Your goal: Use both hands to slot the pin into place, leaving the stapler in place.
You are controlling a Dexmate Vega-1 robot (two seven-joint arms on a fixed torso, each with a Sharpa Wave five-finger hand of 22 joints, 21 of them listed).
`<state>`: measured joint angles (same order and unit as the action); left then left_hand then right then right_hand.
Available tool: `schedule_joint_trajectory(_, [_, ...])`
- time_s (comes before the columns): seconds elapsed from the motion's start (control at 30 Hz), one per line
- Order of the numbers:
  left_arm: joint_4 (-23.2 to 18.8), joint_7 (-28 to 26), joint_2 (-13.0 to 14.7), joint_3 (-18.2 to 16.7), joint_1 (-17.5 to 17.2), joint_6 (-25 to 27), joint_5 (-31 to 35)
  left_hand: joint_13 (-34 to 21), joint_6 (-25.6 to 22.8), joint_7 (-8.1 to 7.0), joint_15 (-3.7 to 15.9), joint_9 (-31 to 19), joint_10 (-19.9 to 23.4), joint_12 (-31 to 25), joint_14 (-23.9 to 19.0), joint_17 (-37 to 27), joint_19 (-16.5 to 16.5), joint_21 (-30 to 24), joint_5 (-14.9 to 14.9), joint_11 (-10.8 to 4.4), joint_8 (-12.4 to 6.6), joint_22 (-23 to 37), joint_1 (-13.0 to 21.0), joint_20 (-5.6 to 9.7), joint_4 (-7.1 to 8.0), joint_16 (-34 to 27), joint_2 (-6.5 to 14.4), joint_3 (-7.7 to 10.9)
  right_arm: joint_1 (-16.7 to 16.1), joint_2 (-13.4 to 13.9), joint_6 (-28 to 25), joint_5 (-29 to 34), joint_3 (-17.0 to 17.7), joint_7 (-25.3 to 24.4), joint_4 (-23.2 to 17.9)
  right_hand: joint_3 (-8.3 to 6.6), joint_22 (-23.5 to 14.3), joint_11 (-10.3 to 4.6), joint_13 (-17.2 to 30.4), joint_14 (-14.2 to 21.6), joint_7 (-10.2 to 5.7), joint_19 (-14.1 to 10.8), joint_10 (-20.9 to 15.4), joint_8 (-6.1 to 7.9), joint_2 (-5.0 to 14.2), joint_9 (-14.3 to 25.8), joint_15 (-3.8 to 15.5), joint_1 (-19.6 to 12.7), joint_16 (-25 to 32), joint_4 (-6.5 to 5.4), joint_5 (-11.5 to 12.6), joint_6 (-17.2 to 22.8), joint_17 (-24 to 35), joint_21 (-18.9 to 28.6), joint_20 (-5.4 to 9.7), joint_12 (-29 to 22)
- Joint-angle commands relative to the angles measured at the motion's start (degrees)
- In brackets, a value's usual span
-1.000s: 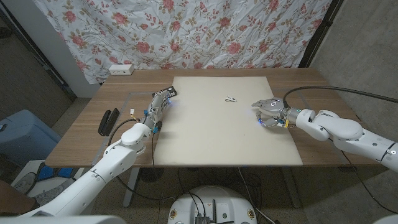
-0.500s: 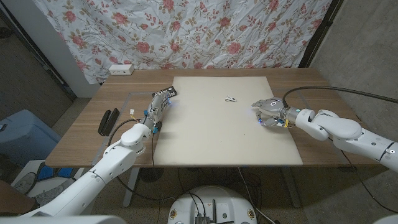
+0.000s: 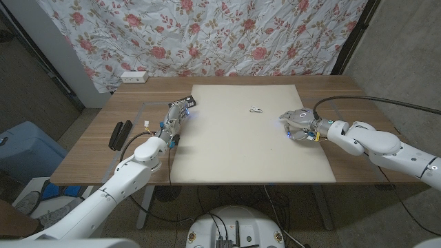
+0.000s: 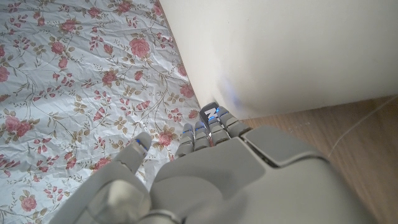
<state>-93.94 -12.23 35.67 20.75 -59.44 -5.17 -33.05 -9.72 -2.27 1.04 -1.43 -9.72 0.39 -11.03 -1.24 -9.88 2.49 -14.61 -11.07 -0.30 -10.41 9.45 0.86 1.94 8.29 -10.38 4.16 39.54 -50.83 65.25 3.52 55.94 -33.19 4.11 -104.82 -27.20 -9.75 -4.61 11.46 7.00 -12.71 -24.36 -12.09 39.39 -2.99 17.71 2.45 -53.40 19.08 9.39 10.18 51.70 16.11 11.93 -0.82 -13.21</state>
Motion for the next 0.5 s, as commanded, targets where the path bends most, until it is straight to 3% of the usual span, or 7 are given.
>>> schedule_joint_trajectory(0.03, [0.11,0.21,-0.13,0.31,0.34,0.19,0.14,-0.28,-0.31,-0.02,-0.12,-0.25,0.44,0.16,-0.26,-0.06,0.62,0.27,-0.2,-0.17,-0.05,0.21,-0.07,1.27,-0.13,0.0,4.63,0.39,0.04,-0.26,-0.69,0.44,-0.29,0.14,0.08,0.35,-0.21,-0.42,0.13,0.48,-0.11,-0.67,-0.73,0.57,0.3,0.21,0.56,-0.97,0.32,-0.02,0.25,0.97,0.33,0.16,0.2,-0.55])
schedule_joint_trajectory(0.5, [-0.25,0.13,0.22,0.16,0.29,0.61,0.09,-0.28,-0.33,-0.04,-0.14,-0.26,0.44,0.16,-0.26,-0.06,0.73,0.63,-0.19,0.04,-0.03,0.22,-0.08,1.23,-0.12,0.03,4.62,0.39,-0.85,-0.27,-2.53,-0.48,0.15,0.95,-1.03,-0.14,-0.26,-1.41,0.17,0.69,-0.2,-1.07,-2.02,1.35,2.32,0.31,1.58,-2.28,0.62,-0.17,0.28,3.12,0.78,0.09,1.14,-0.62])
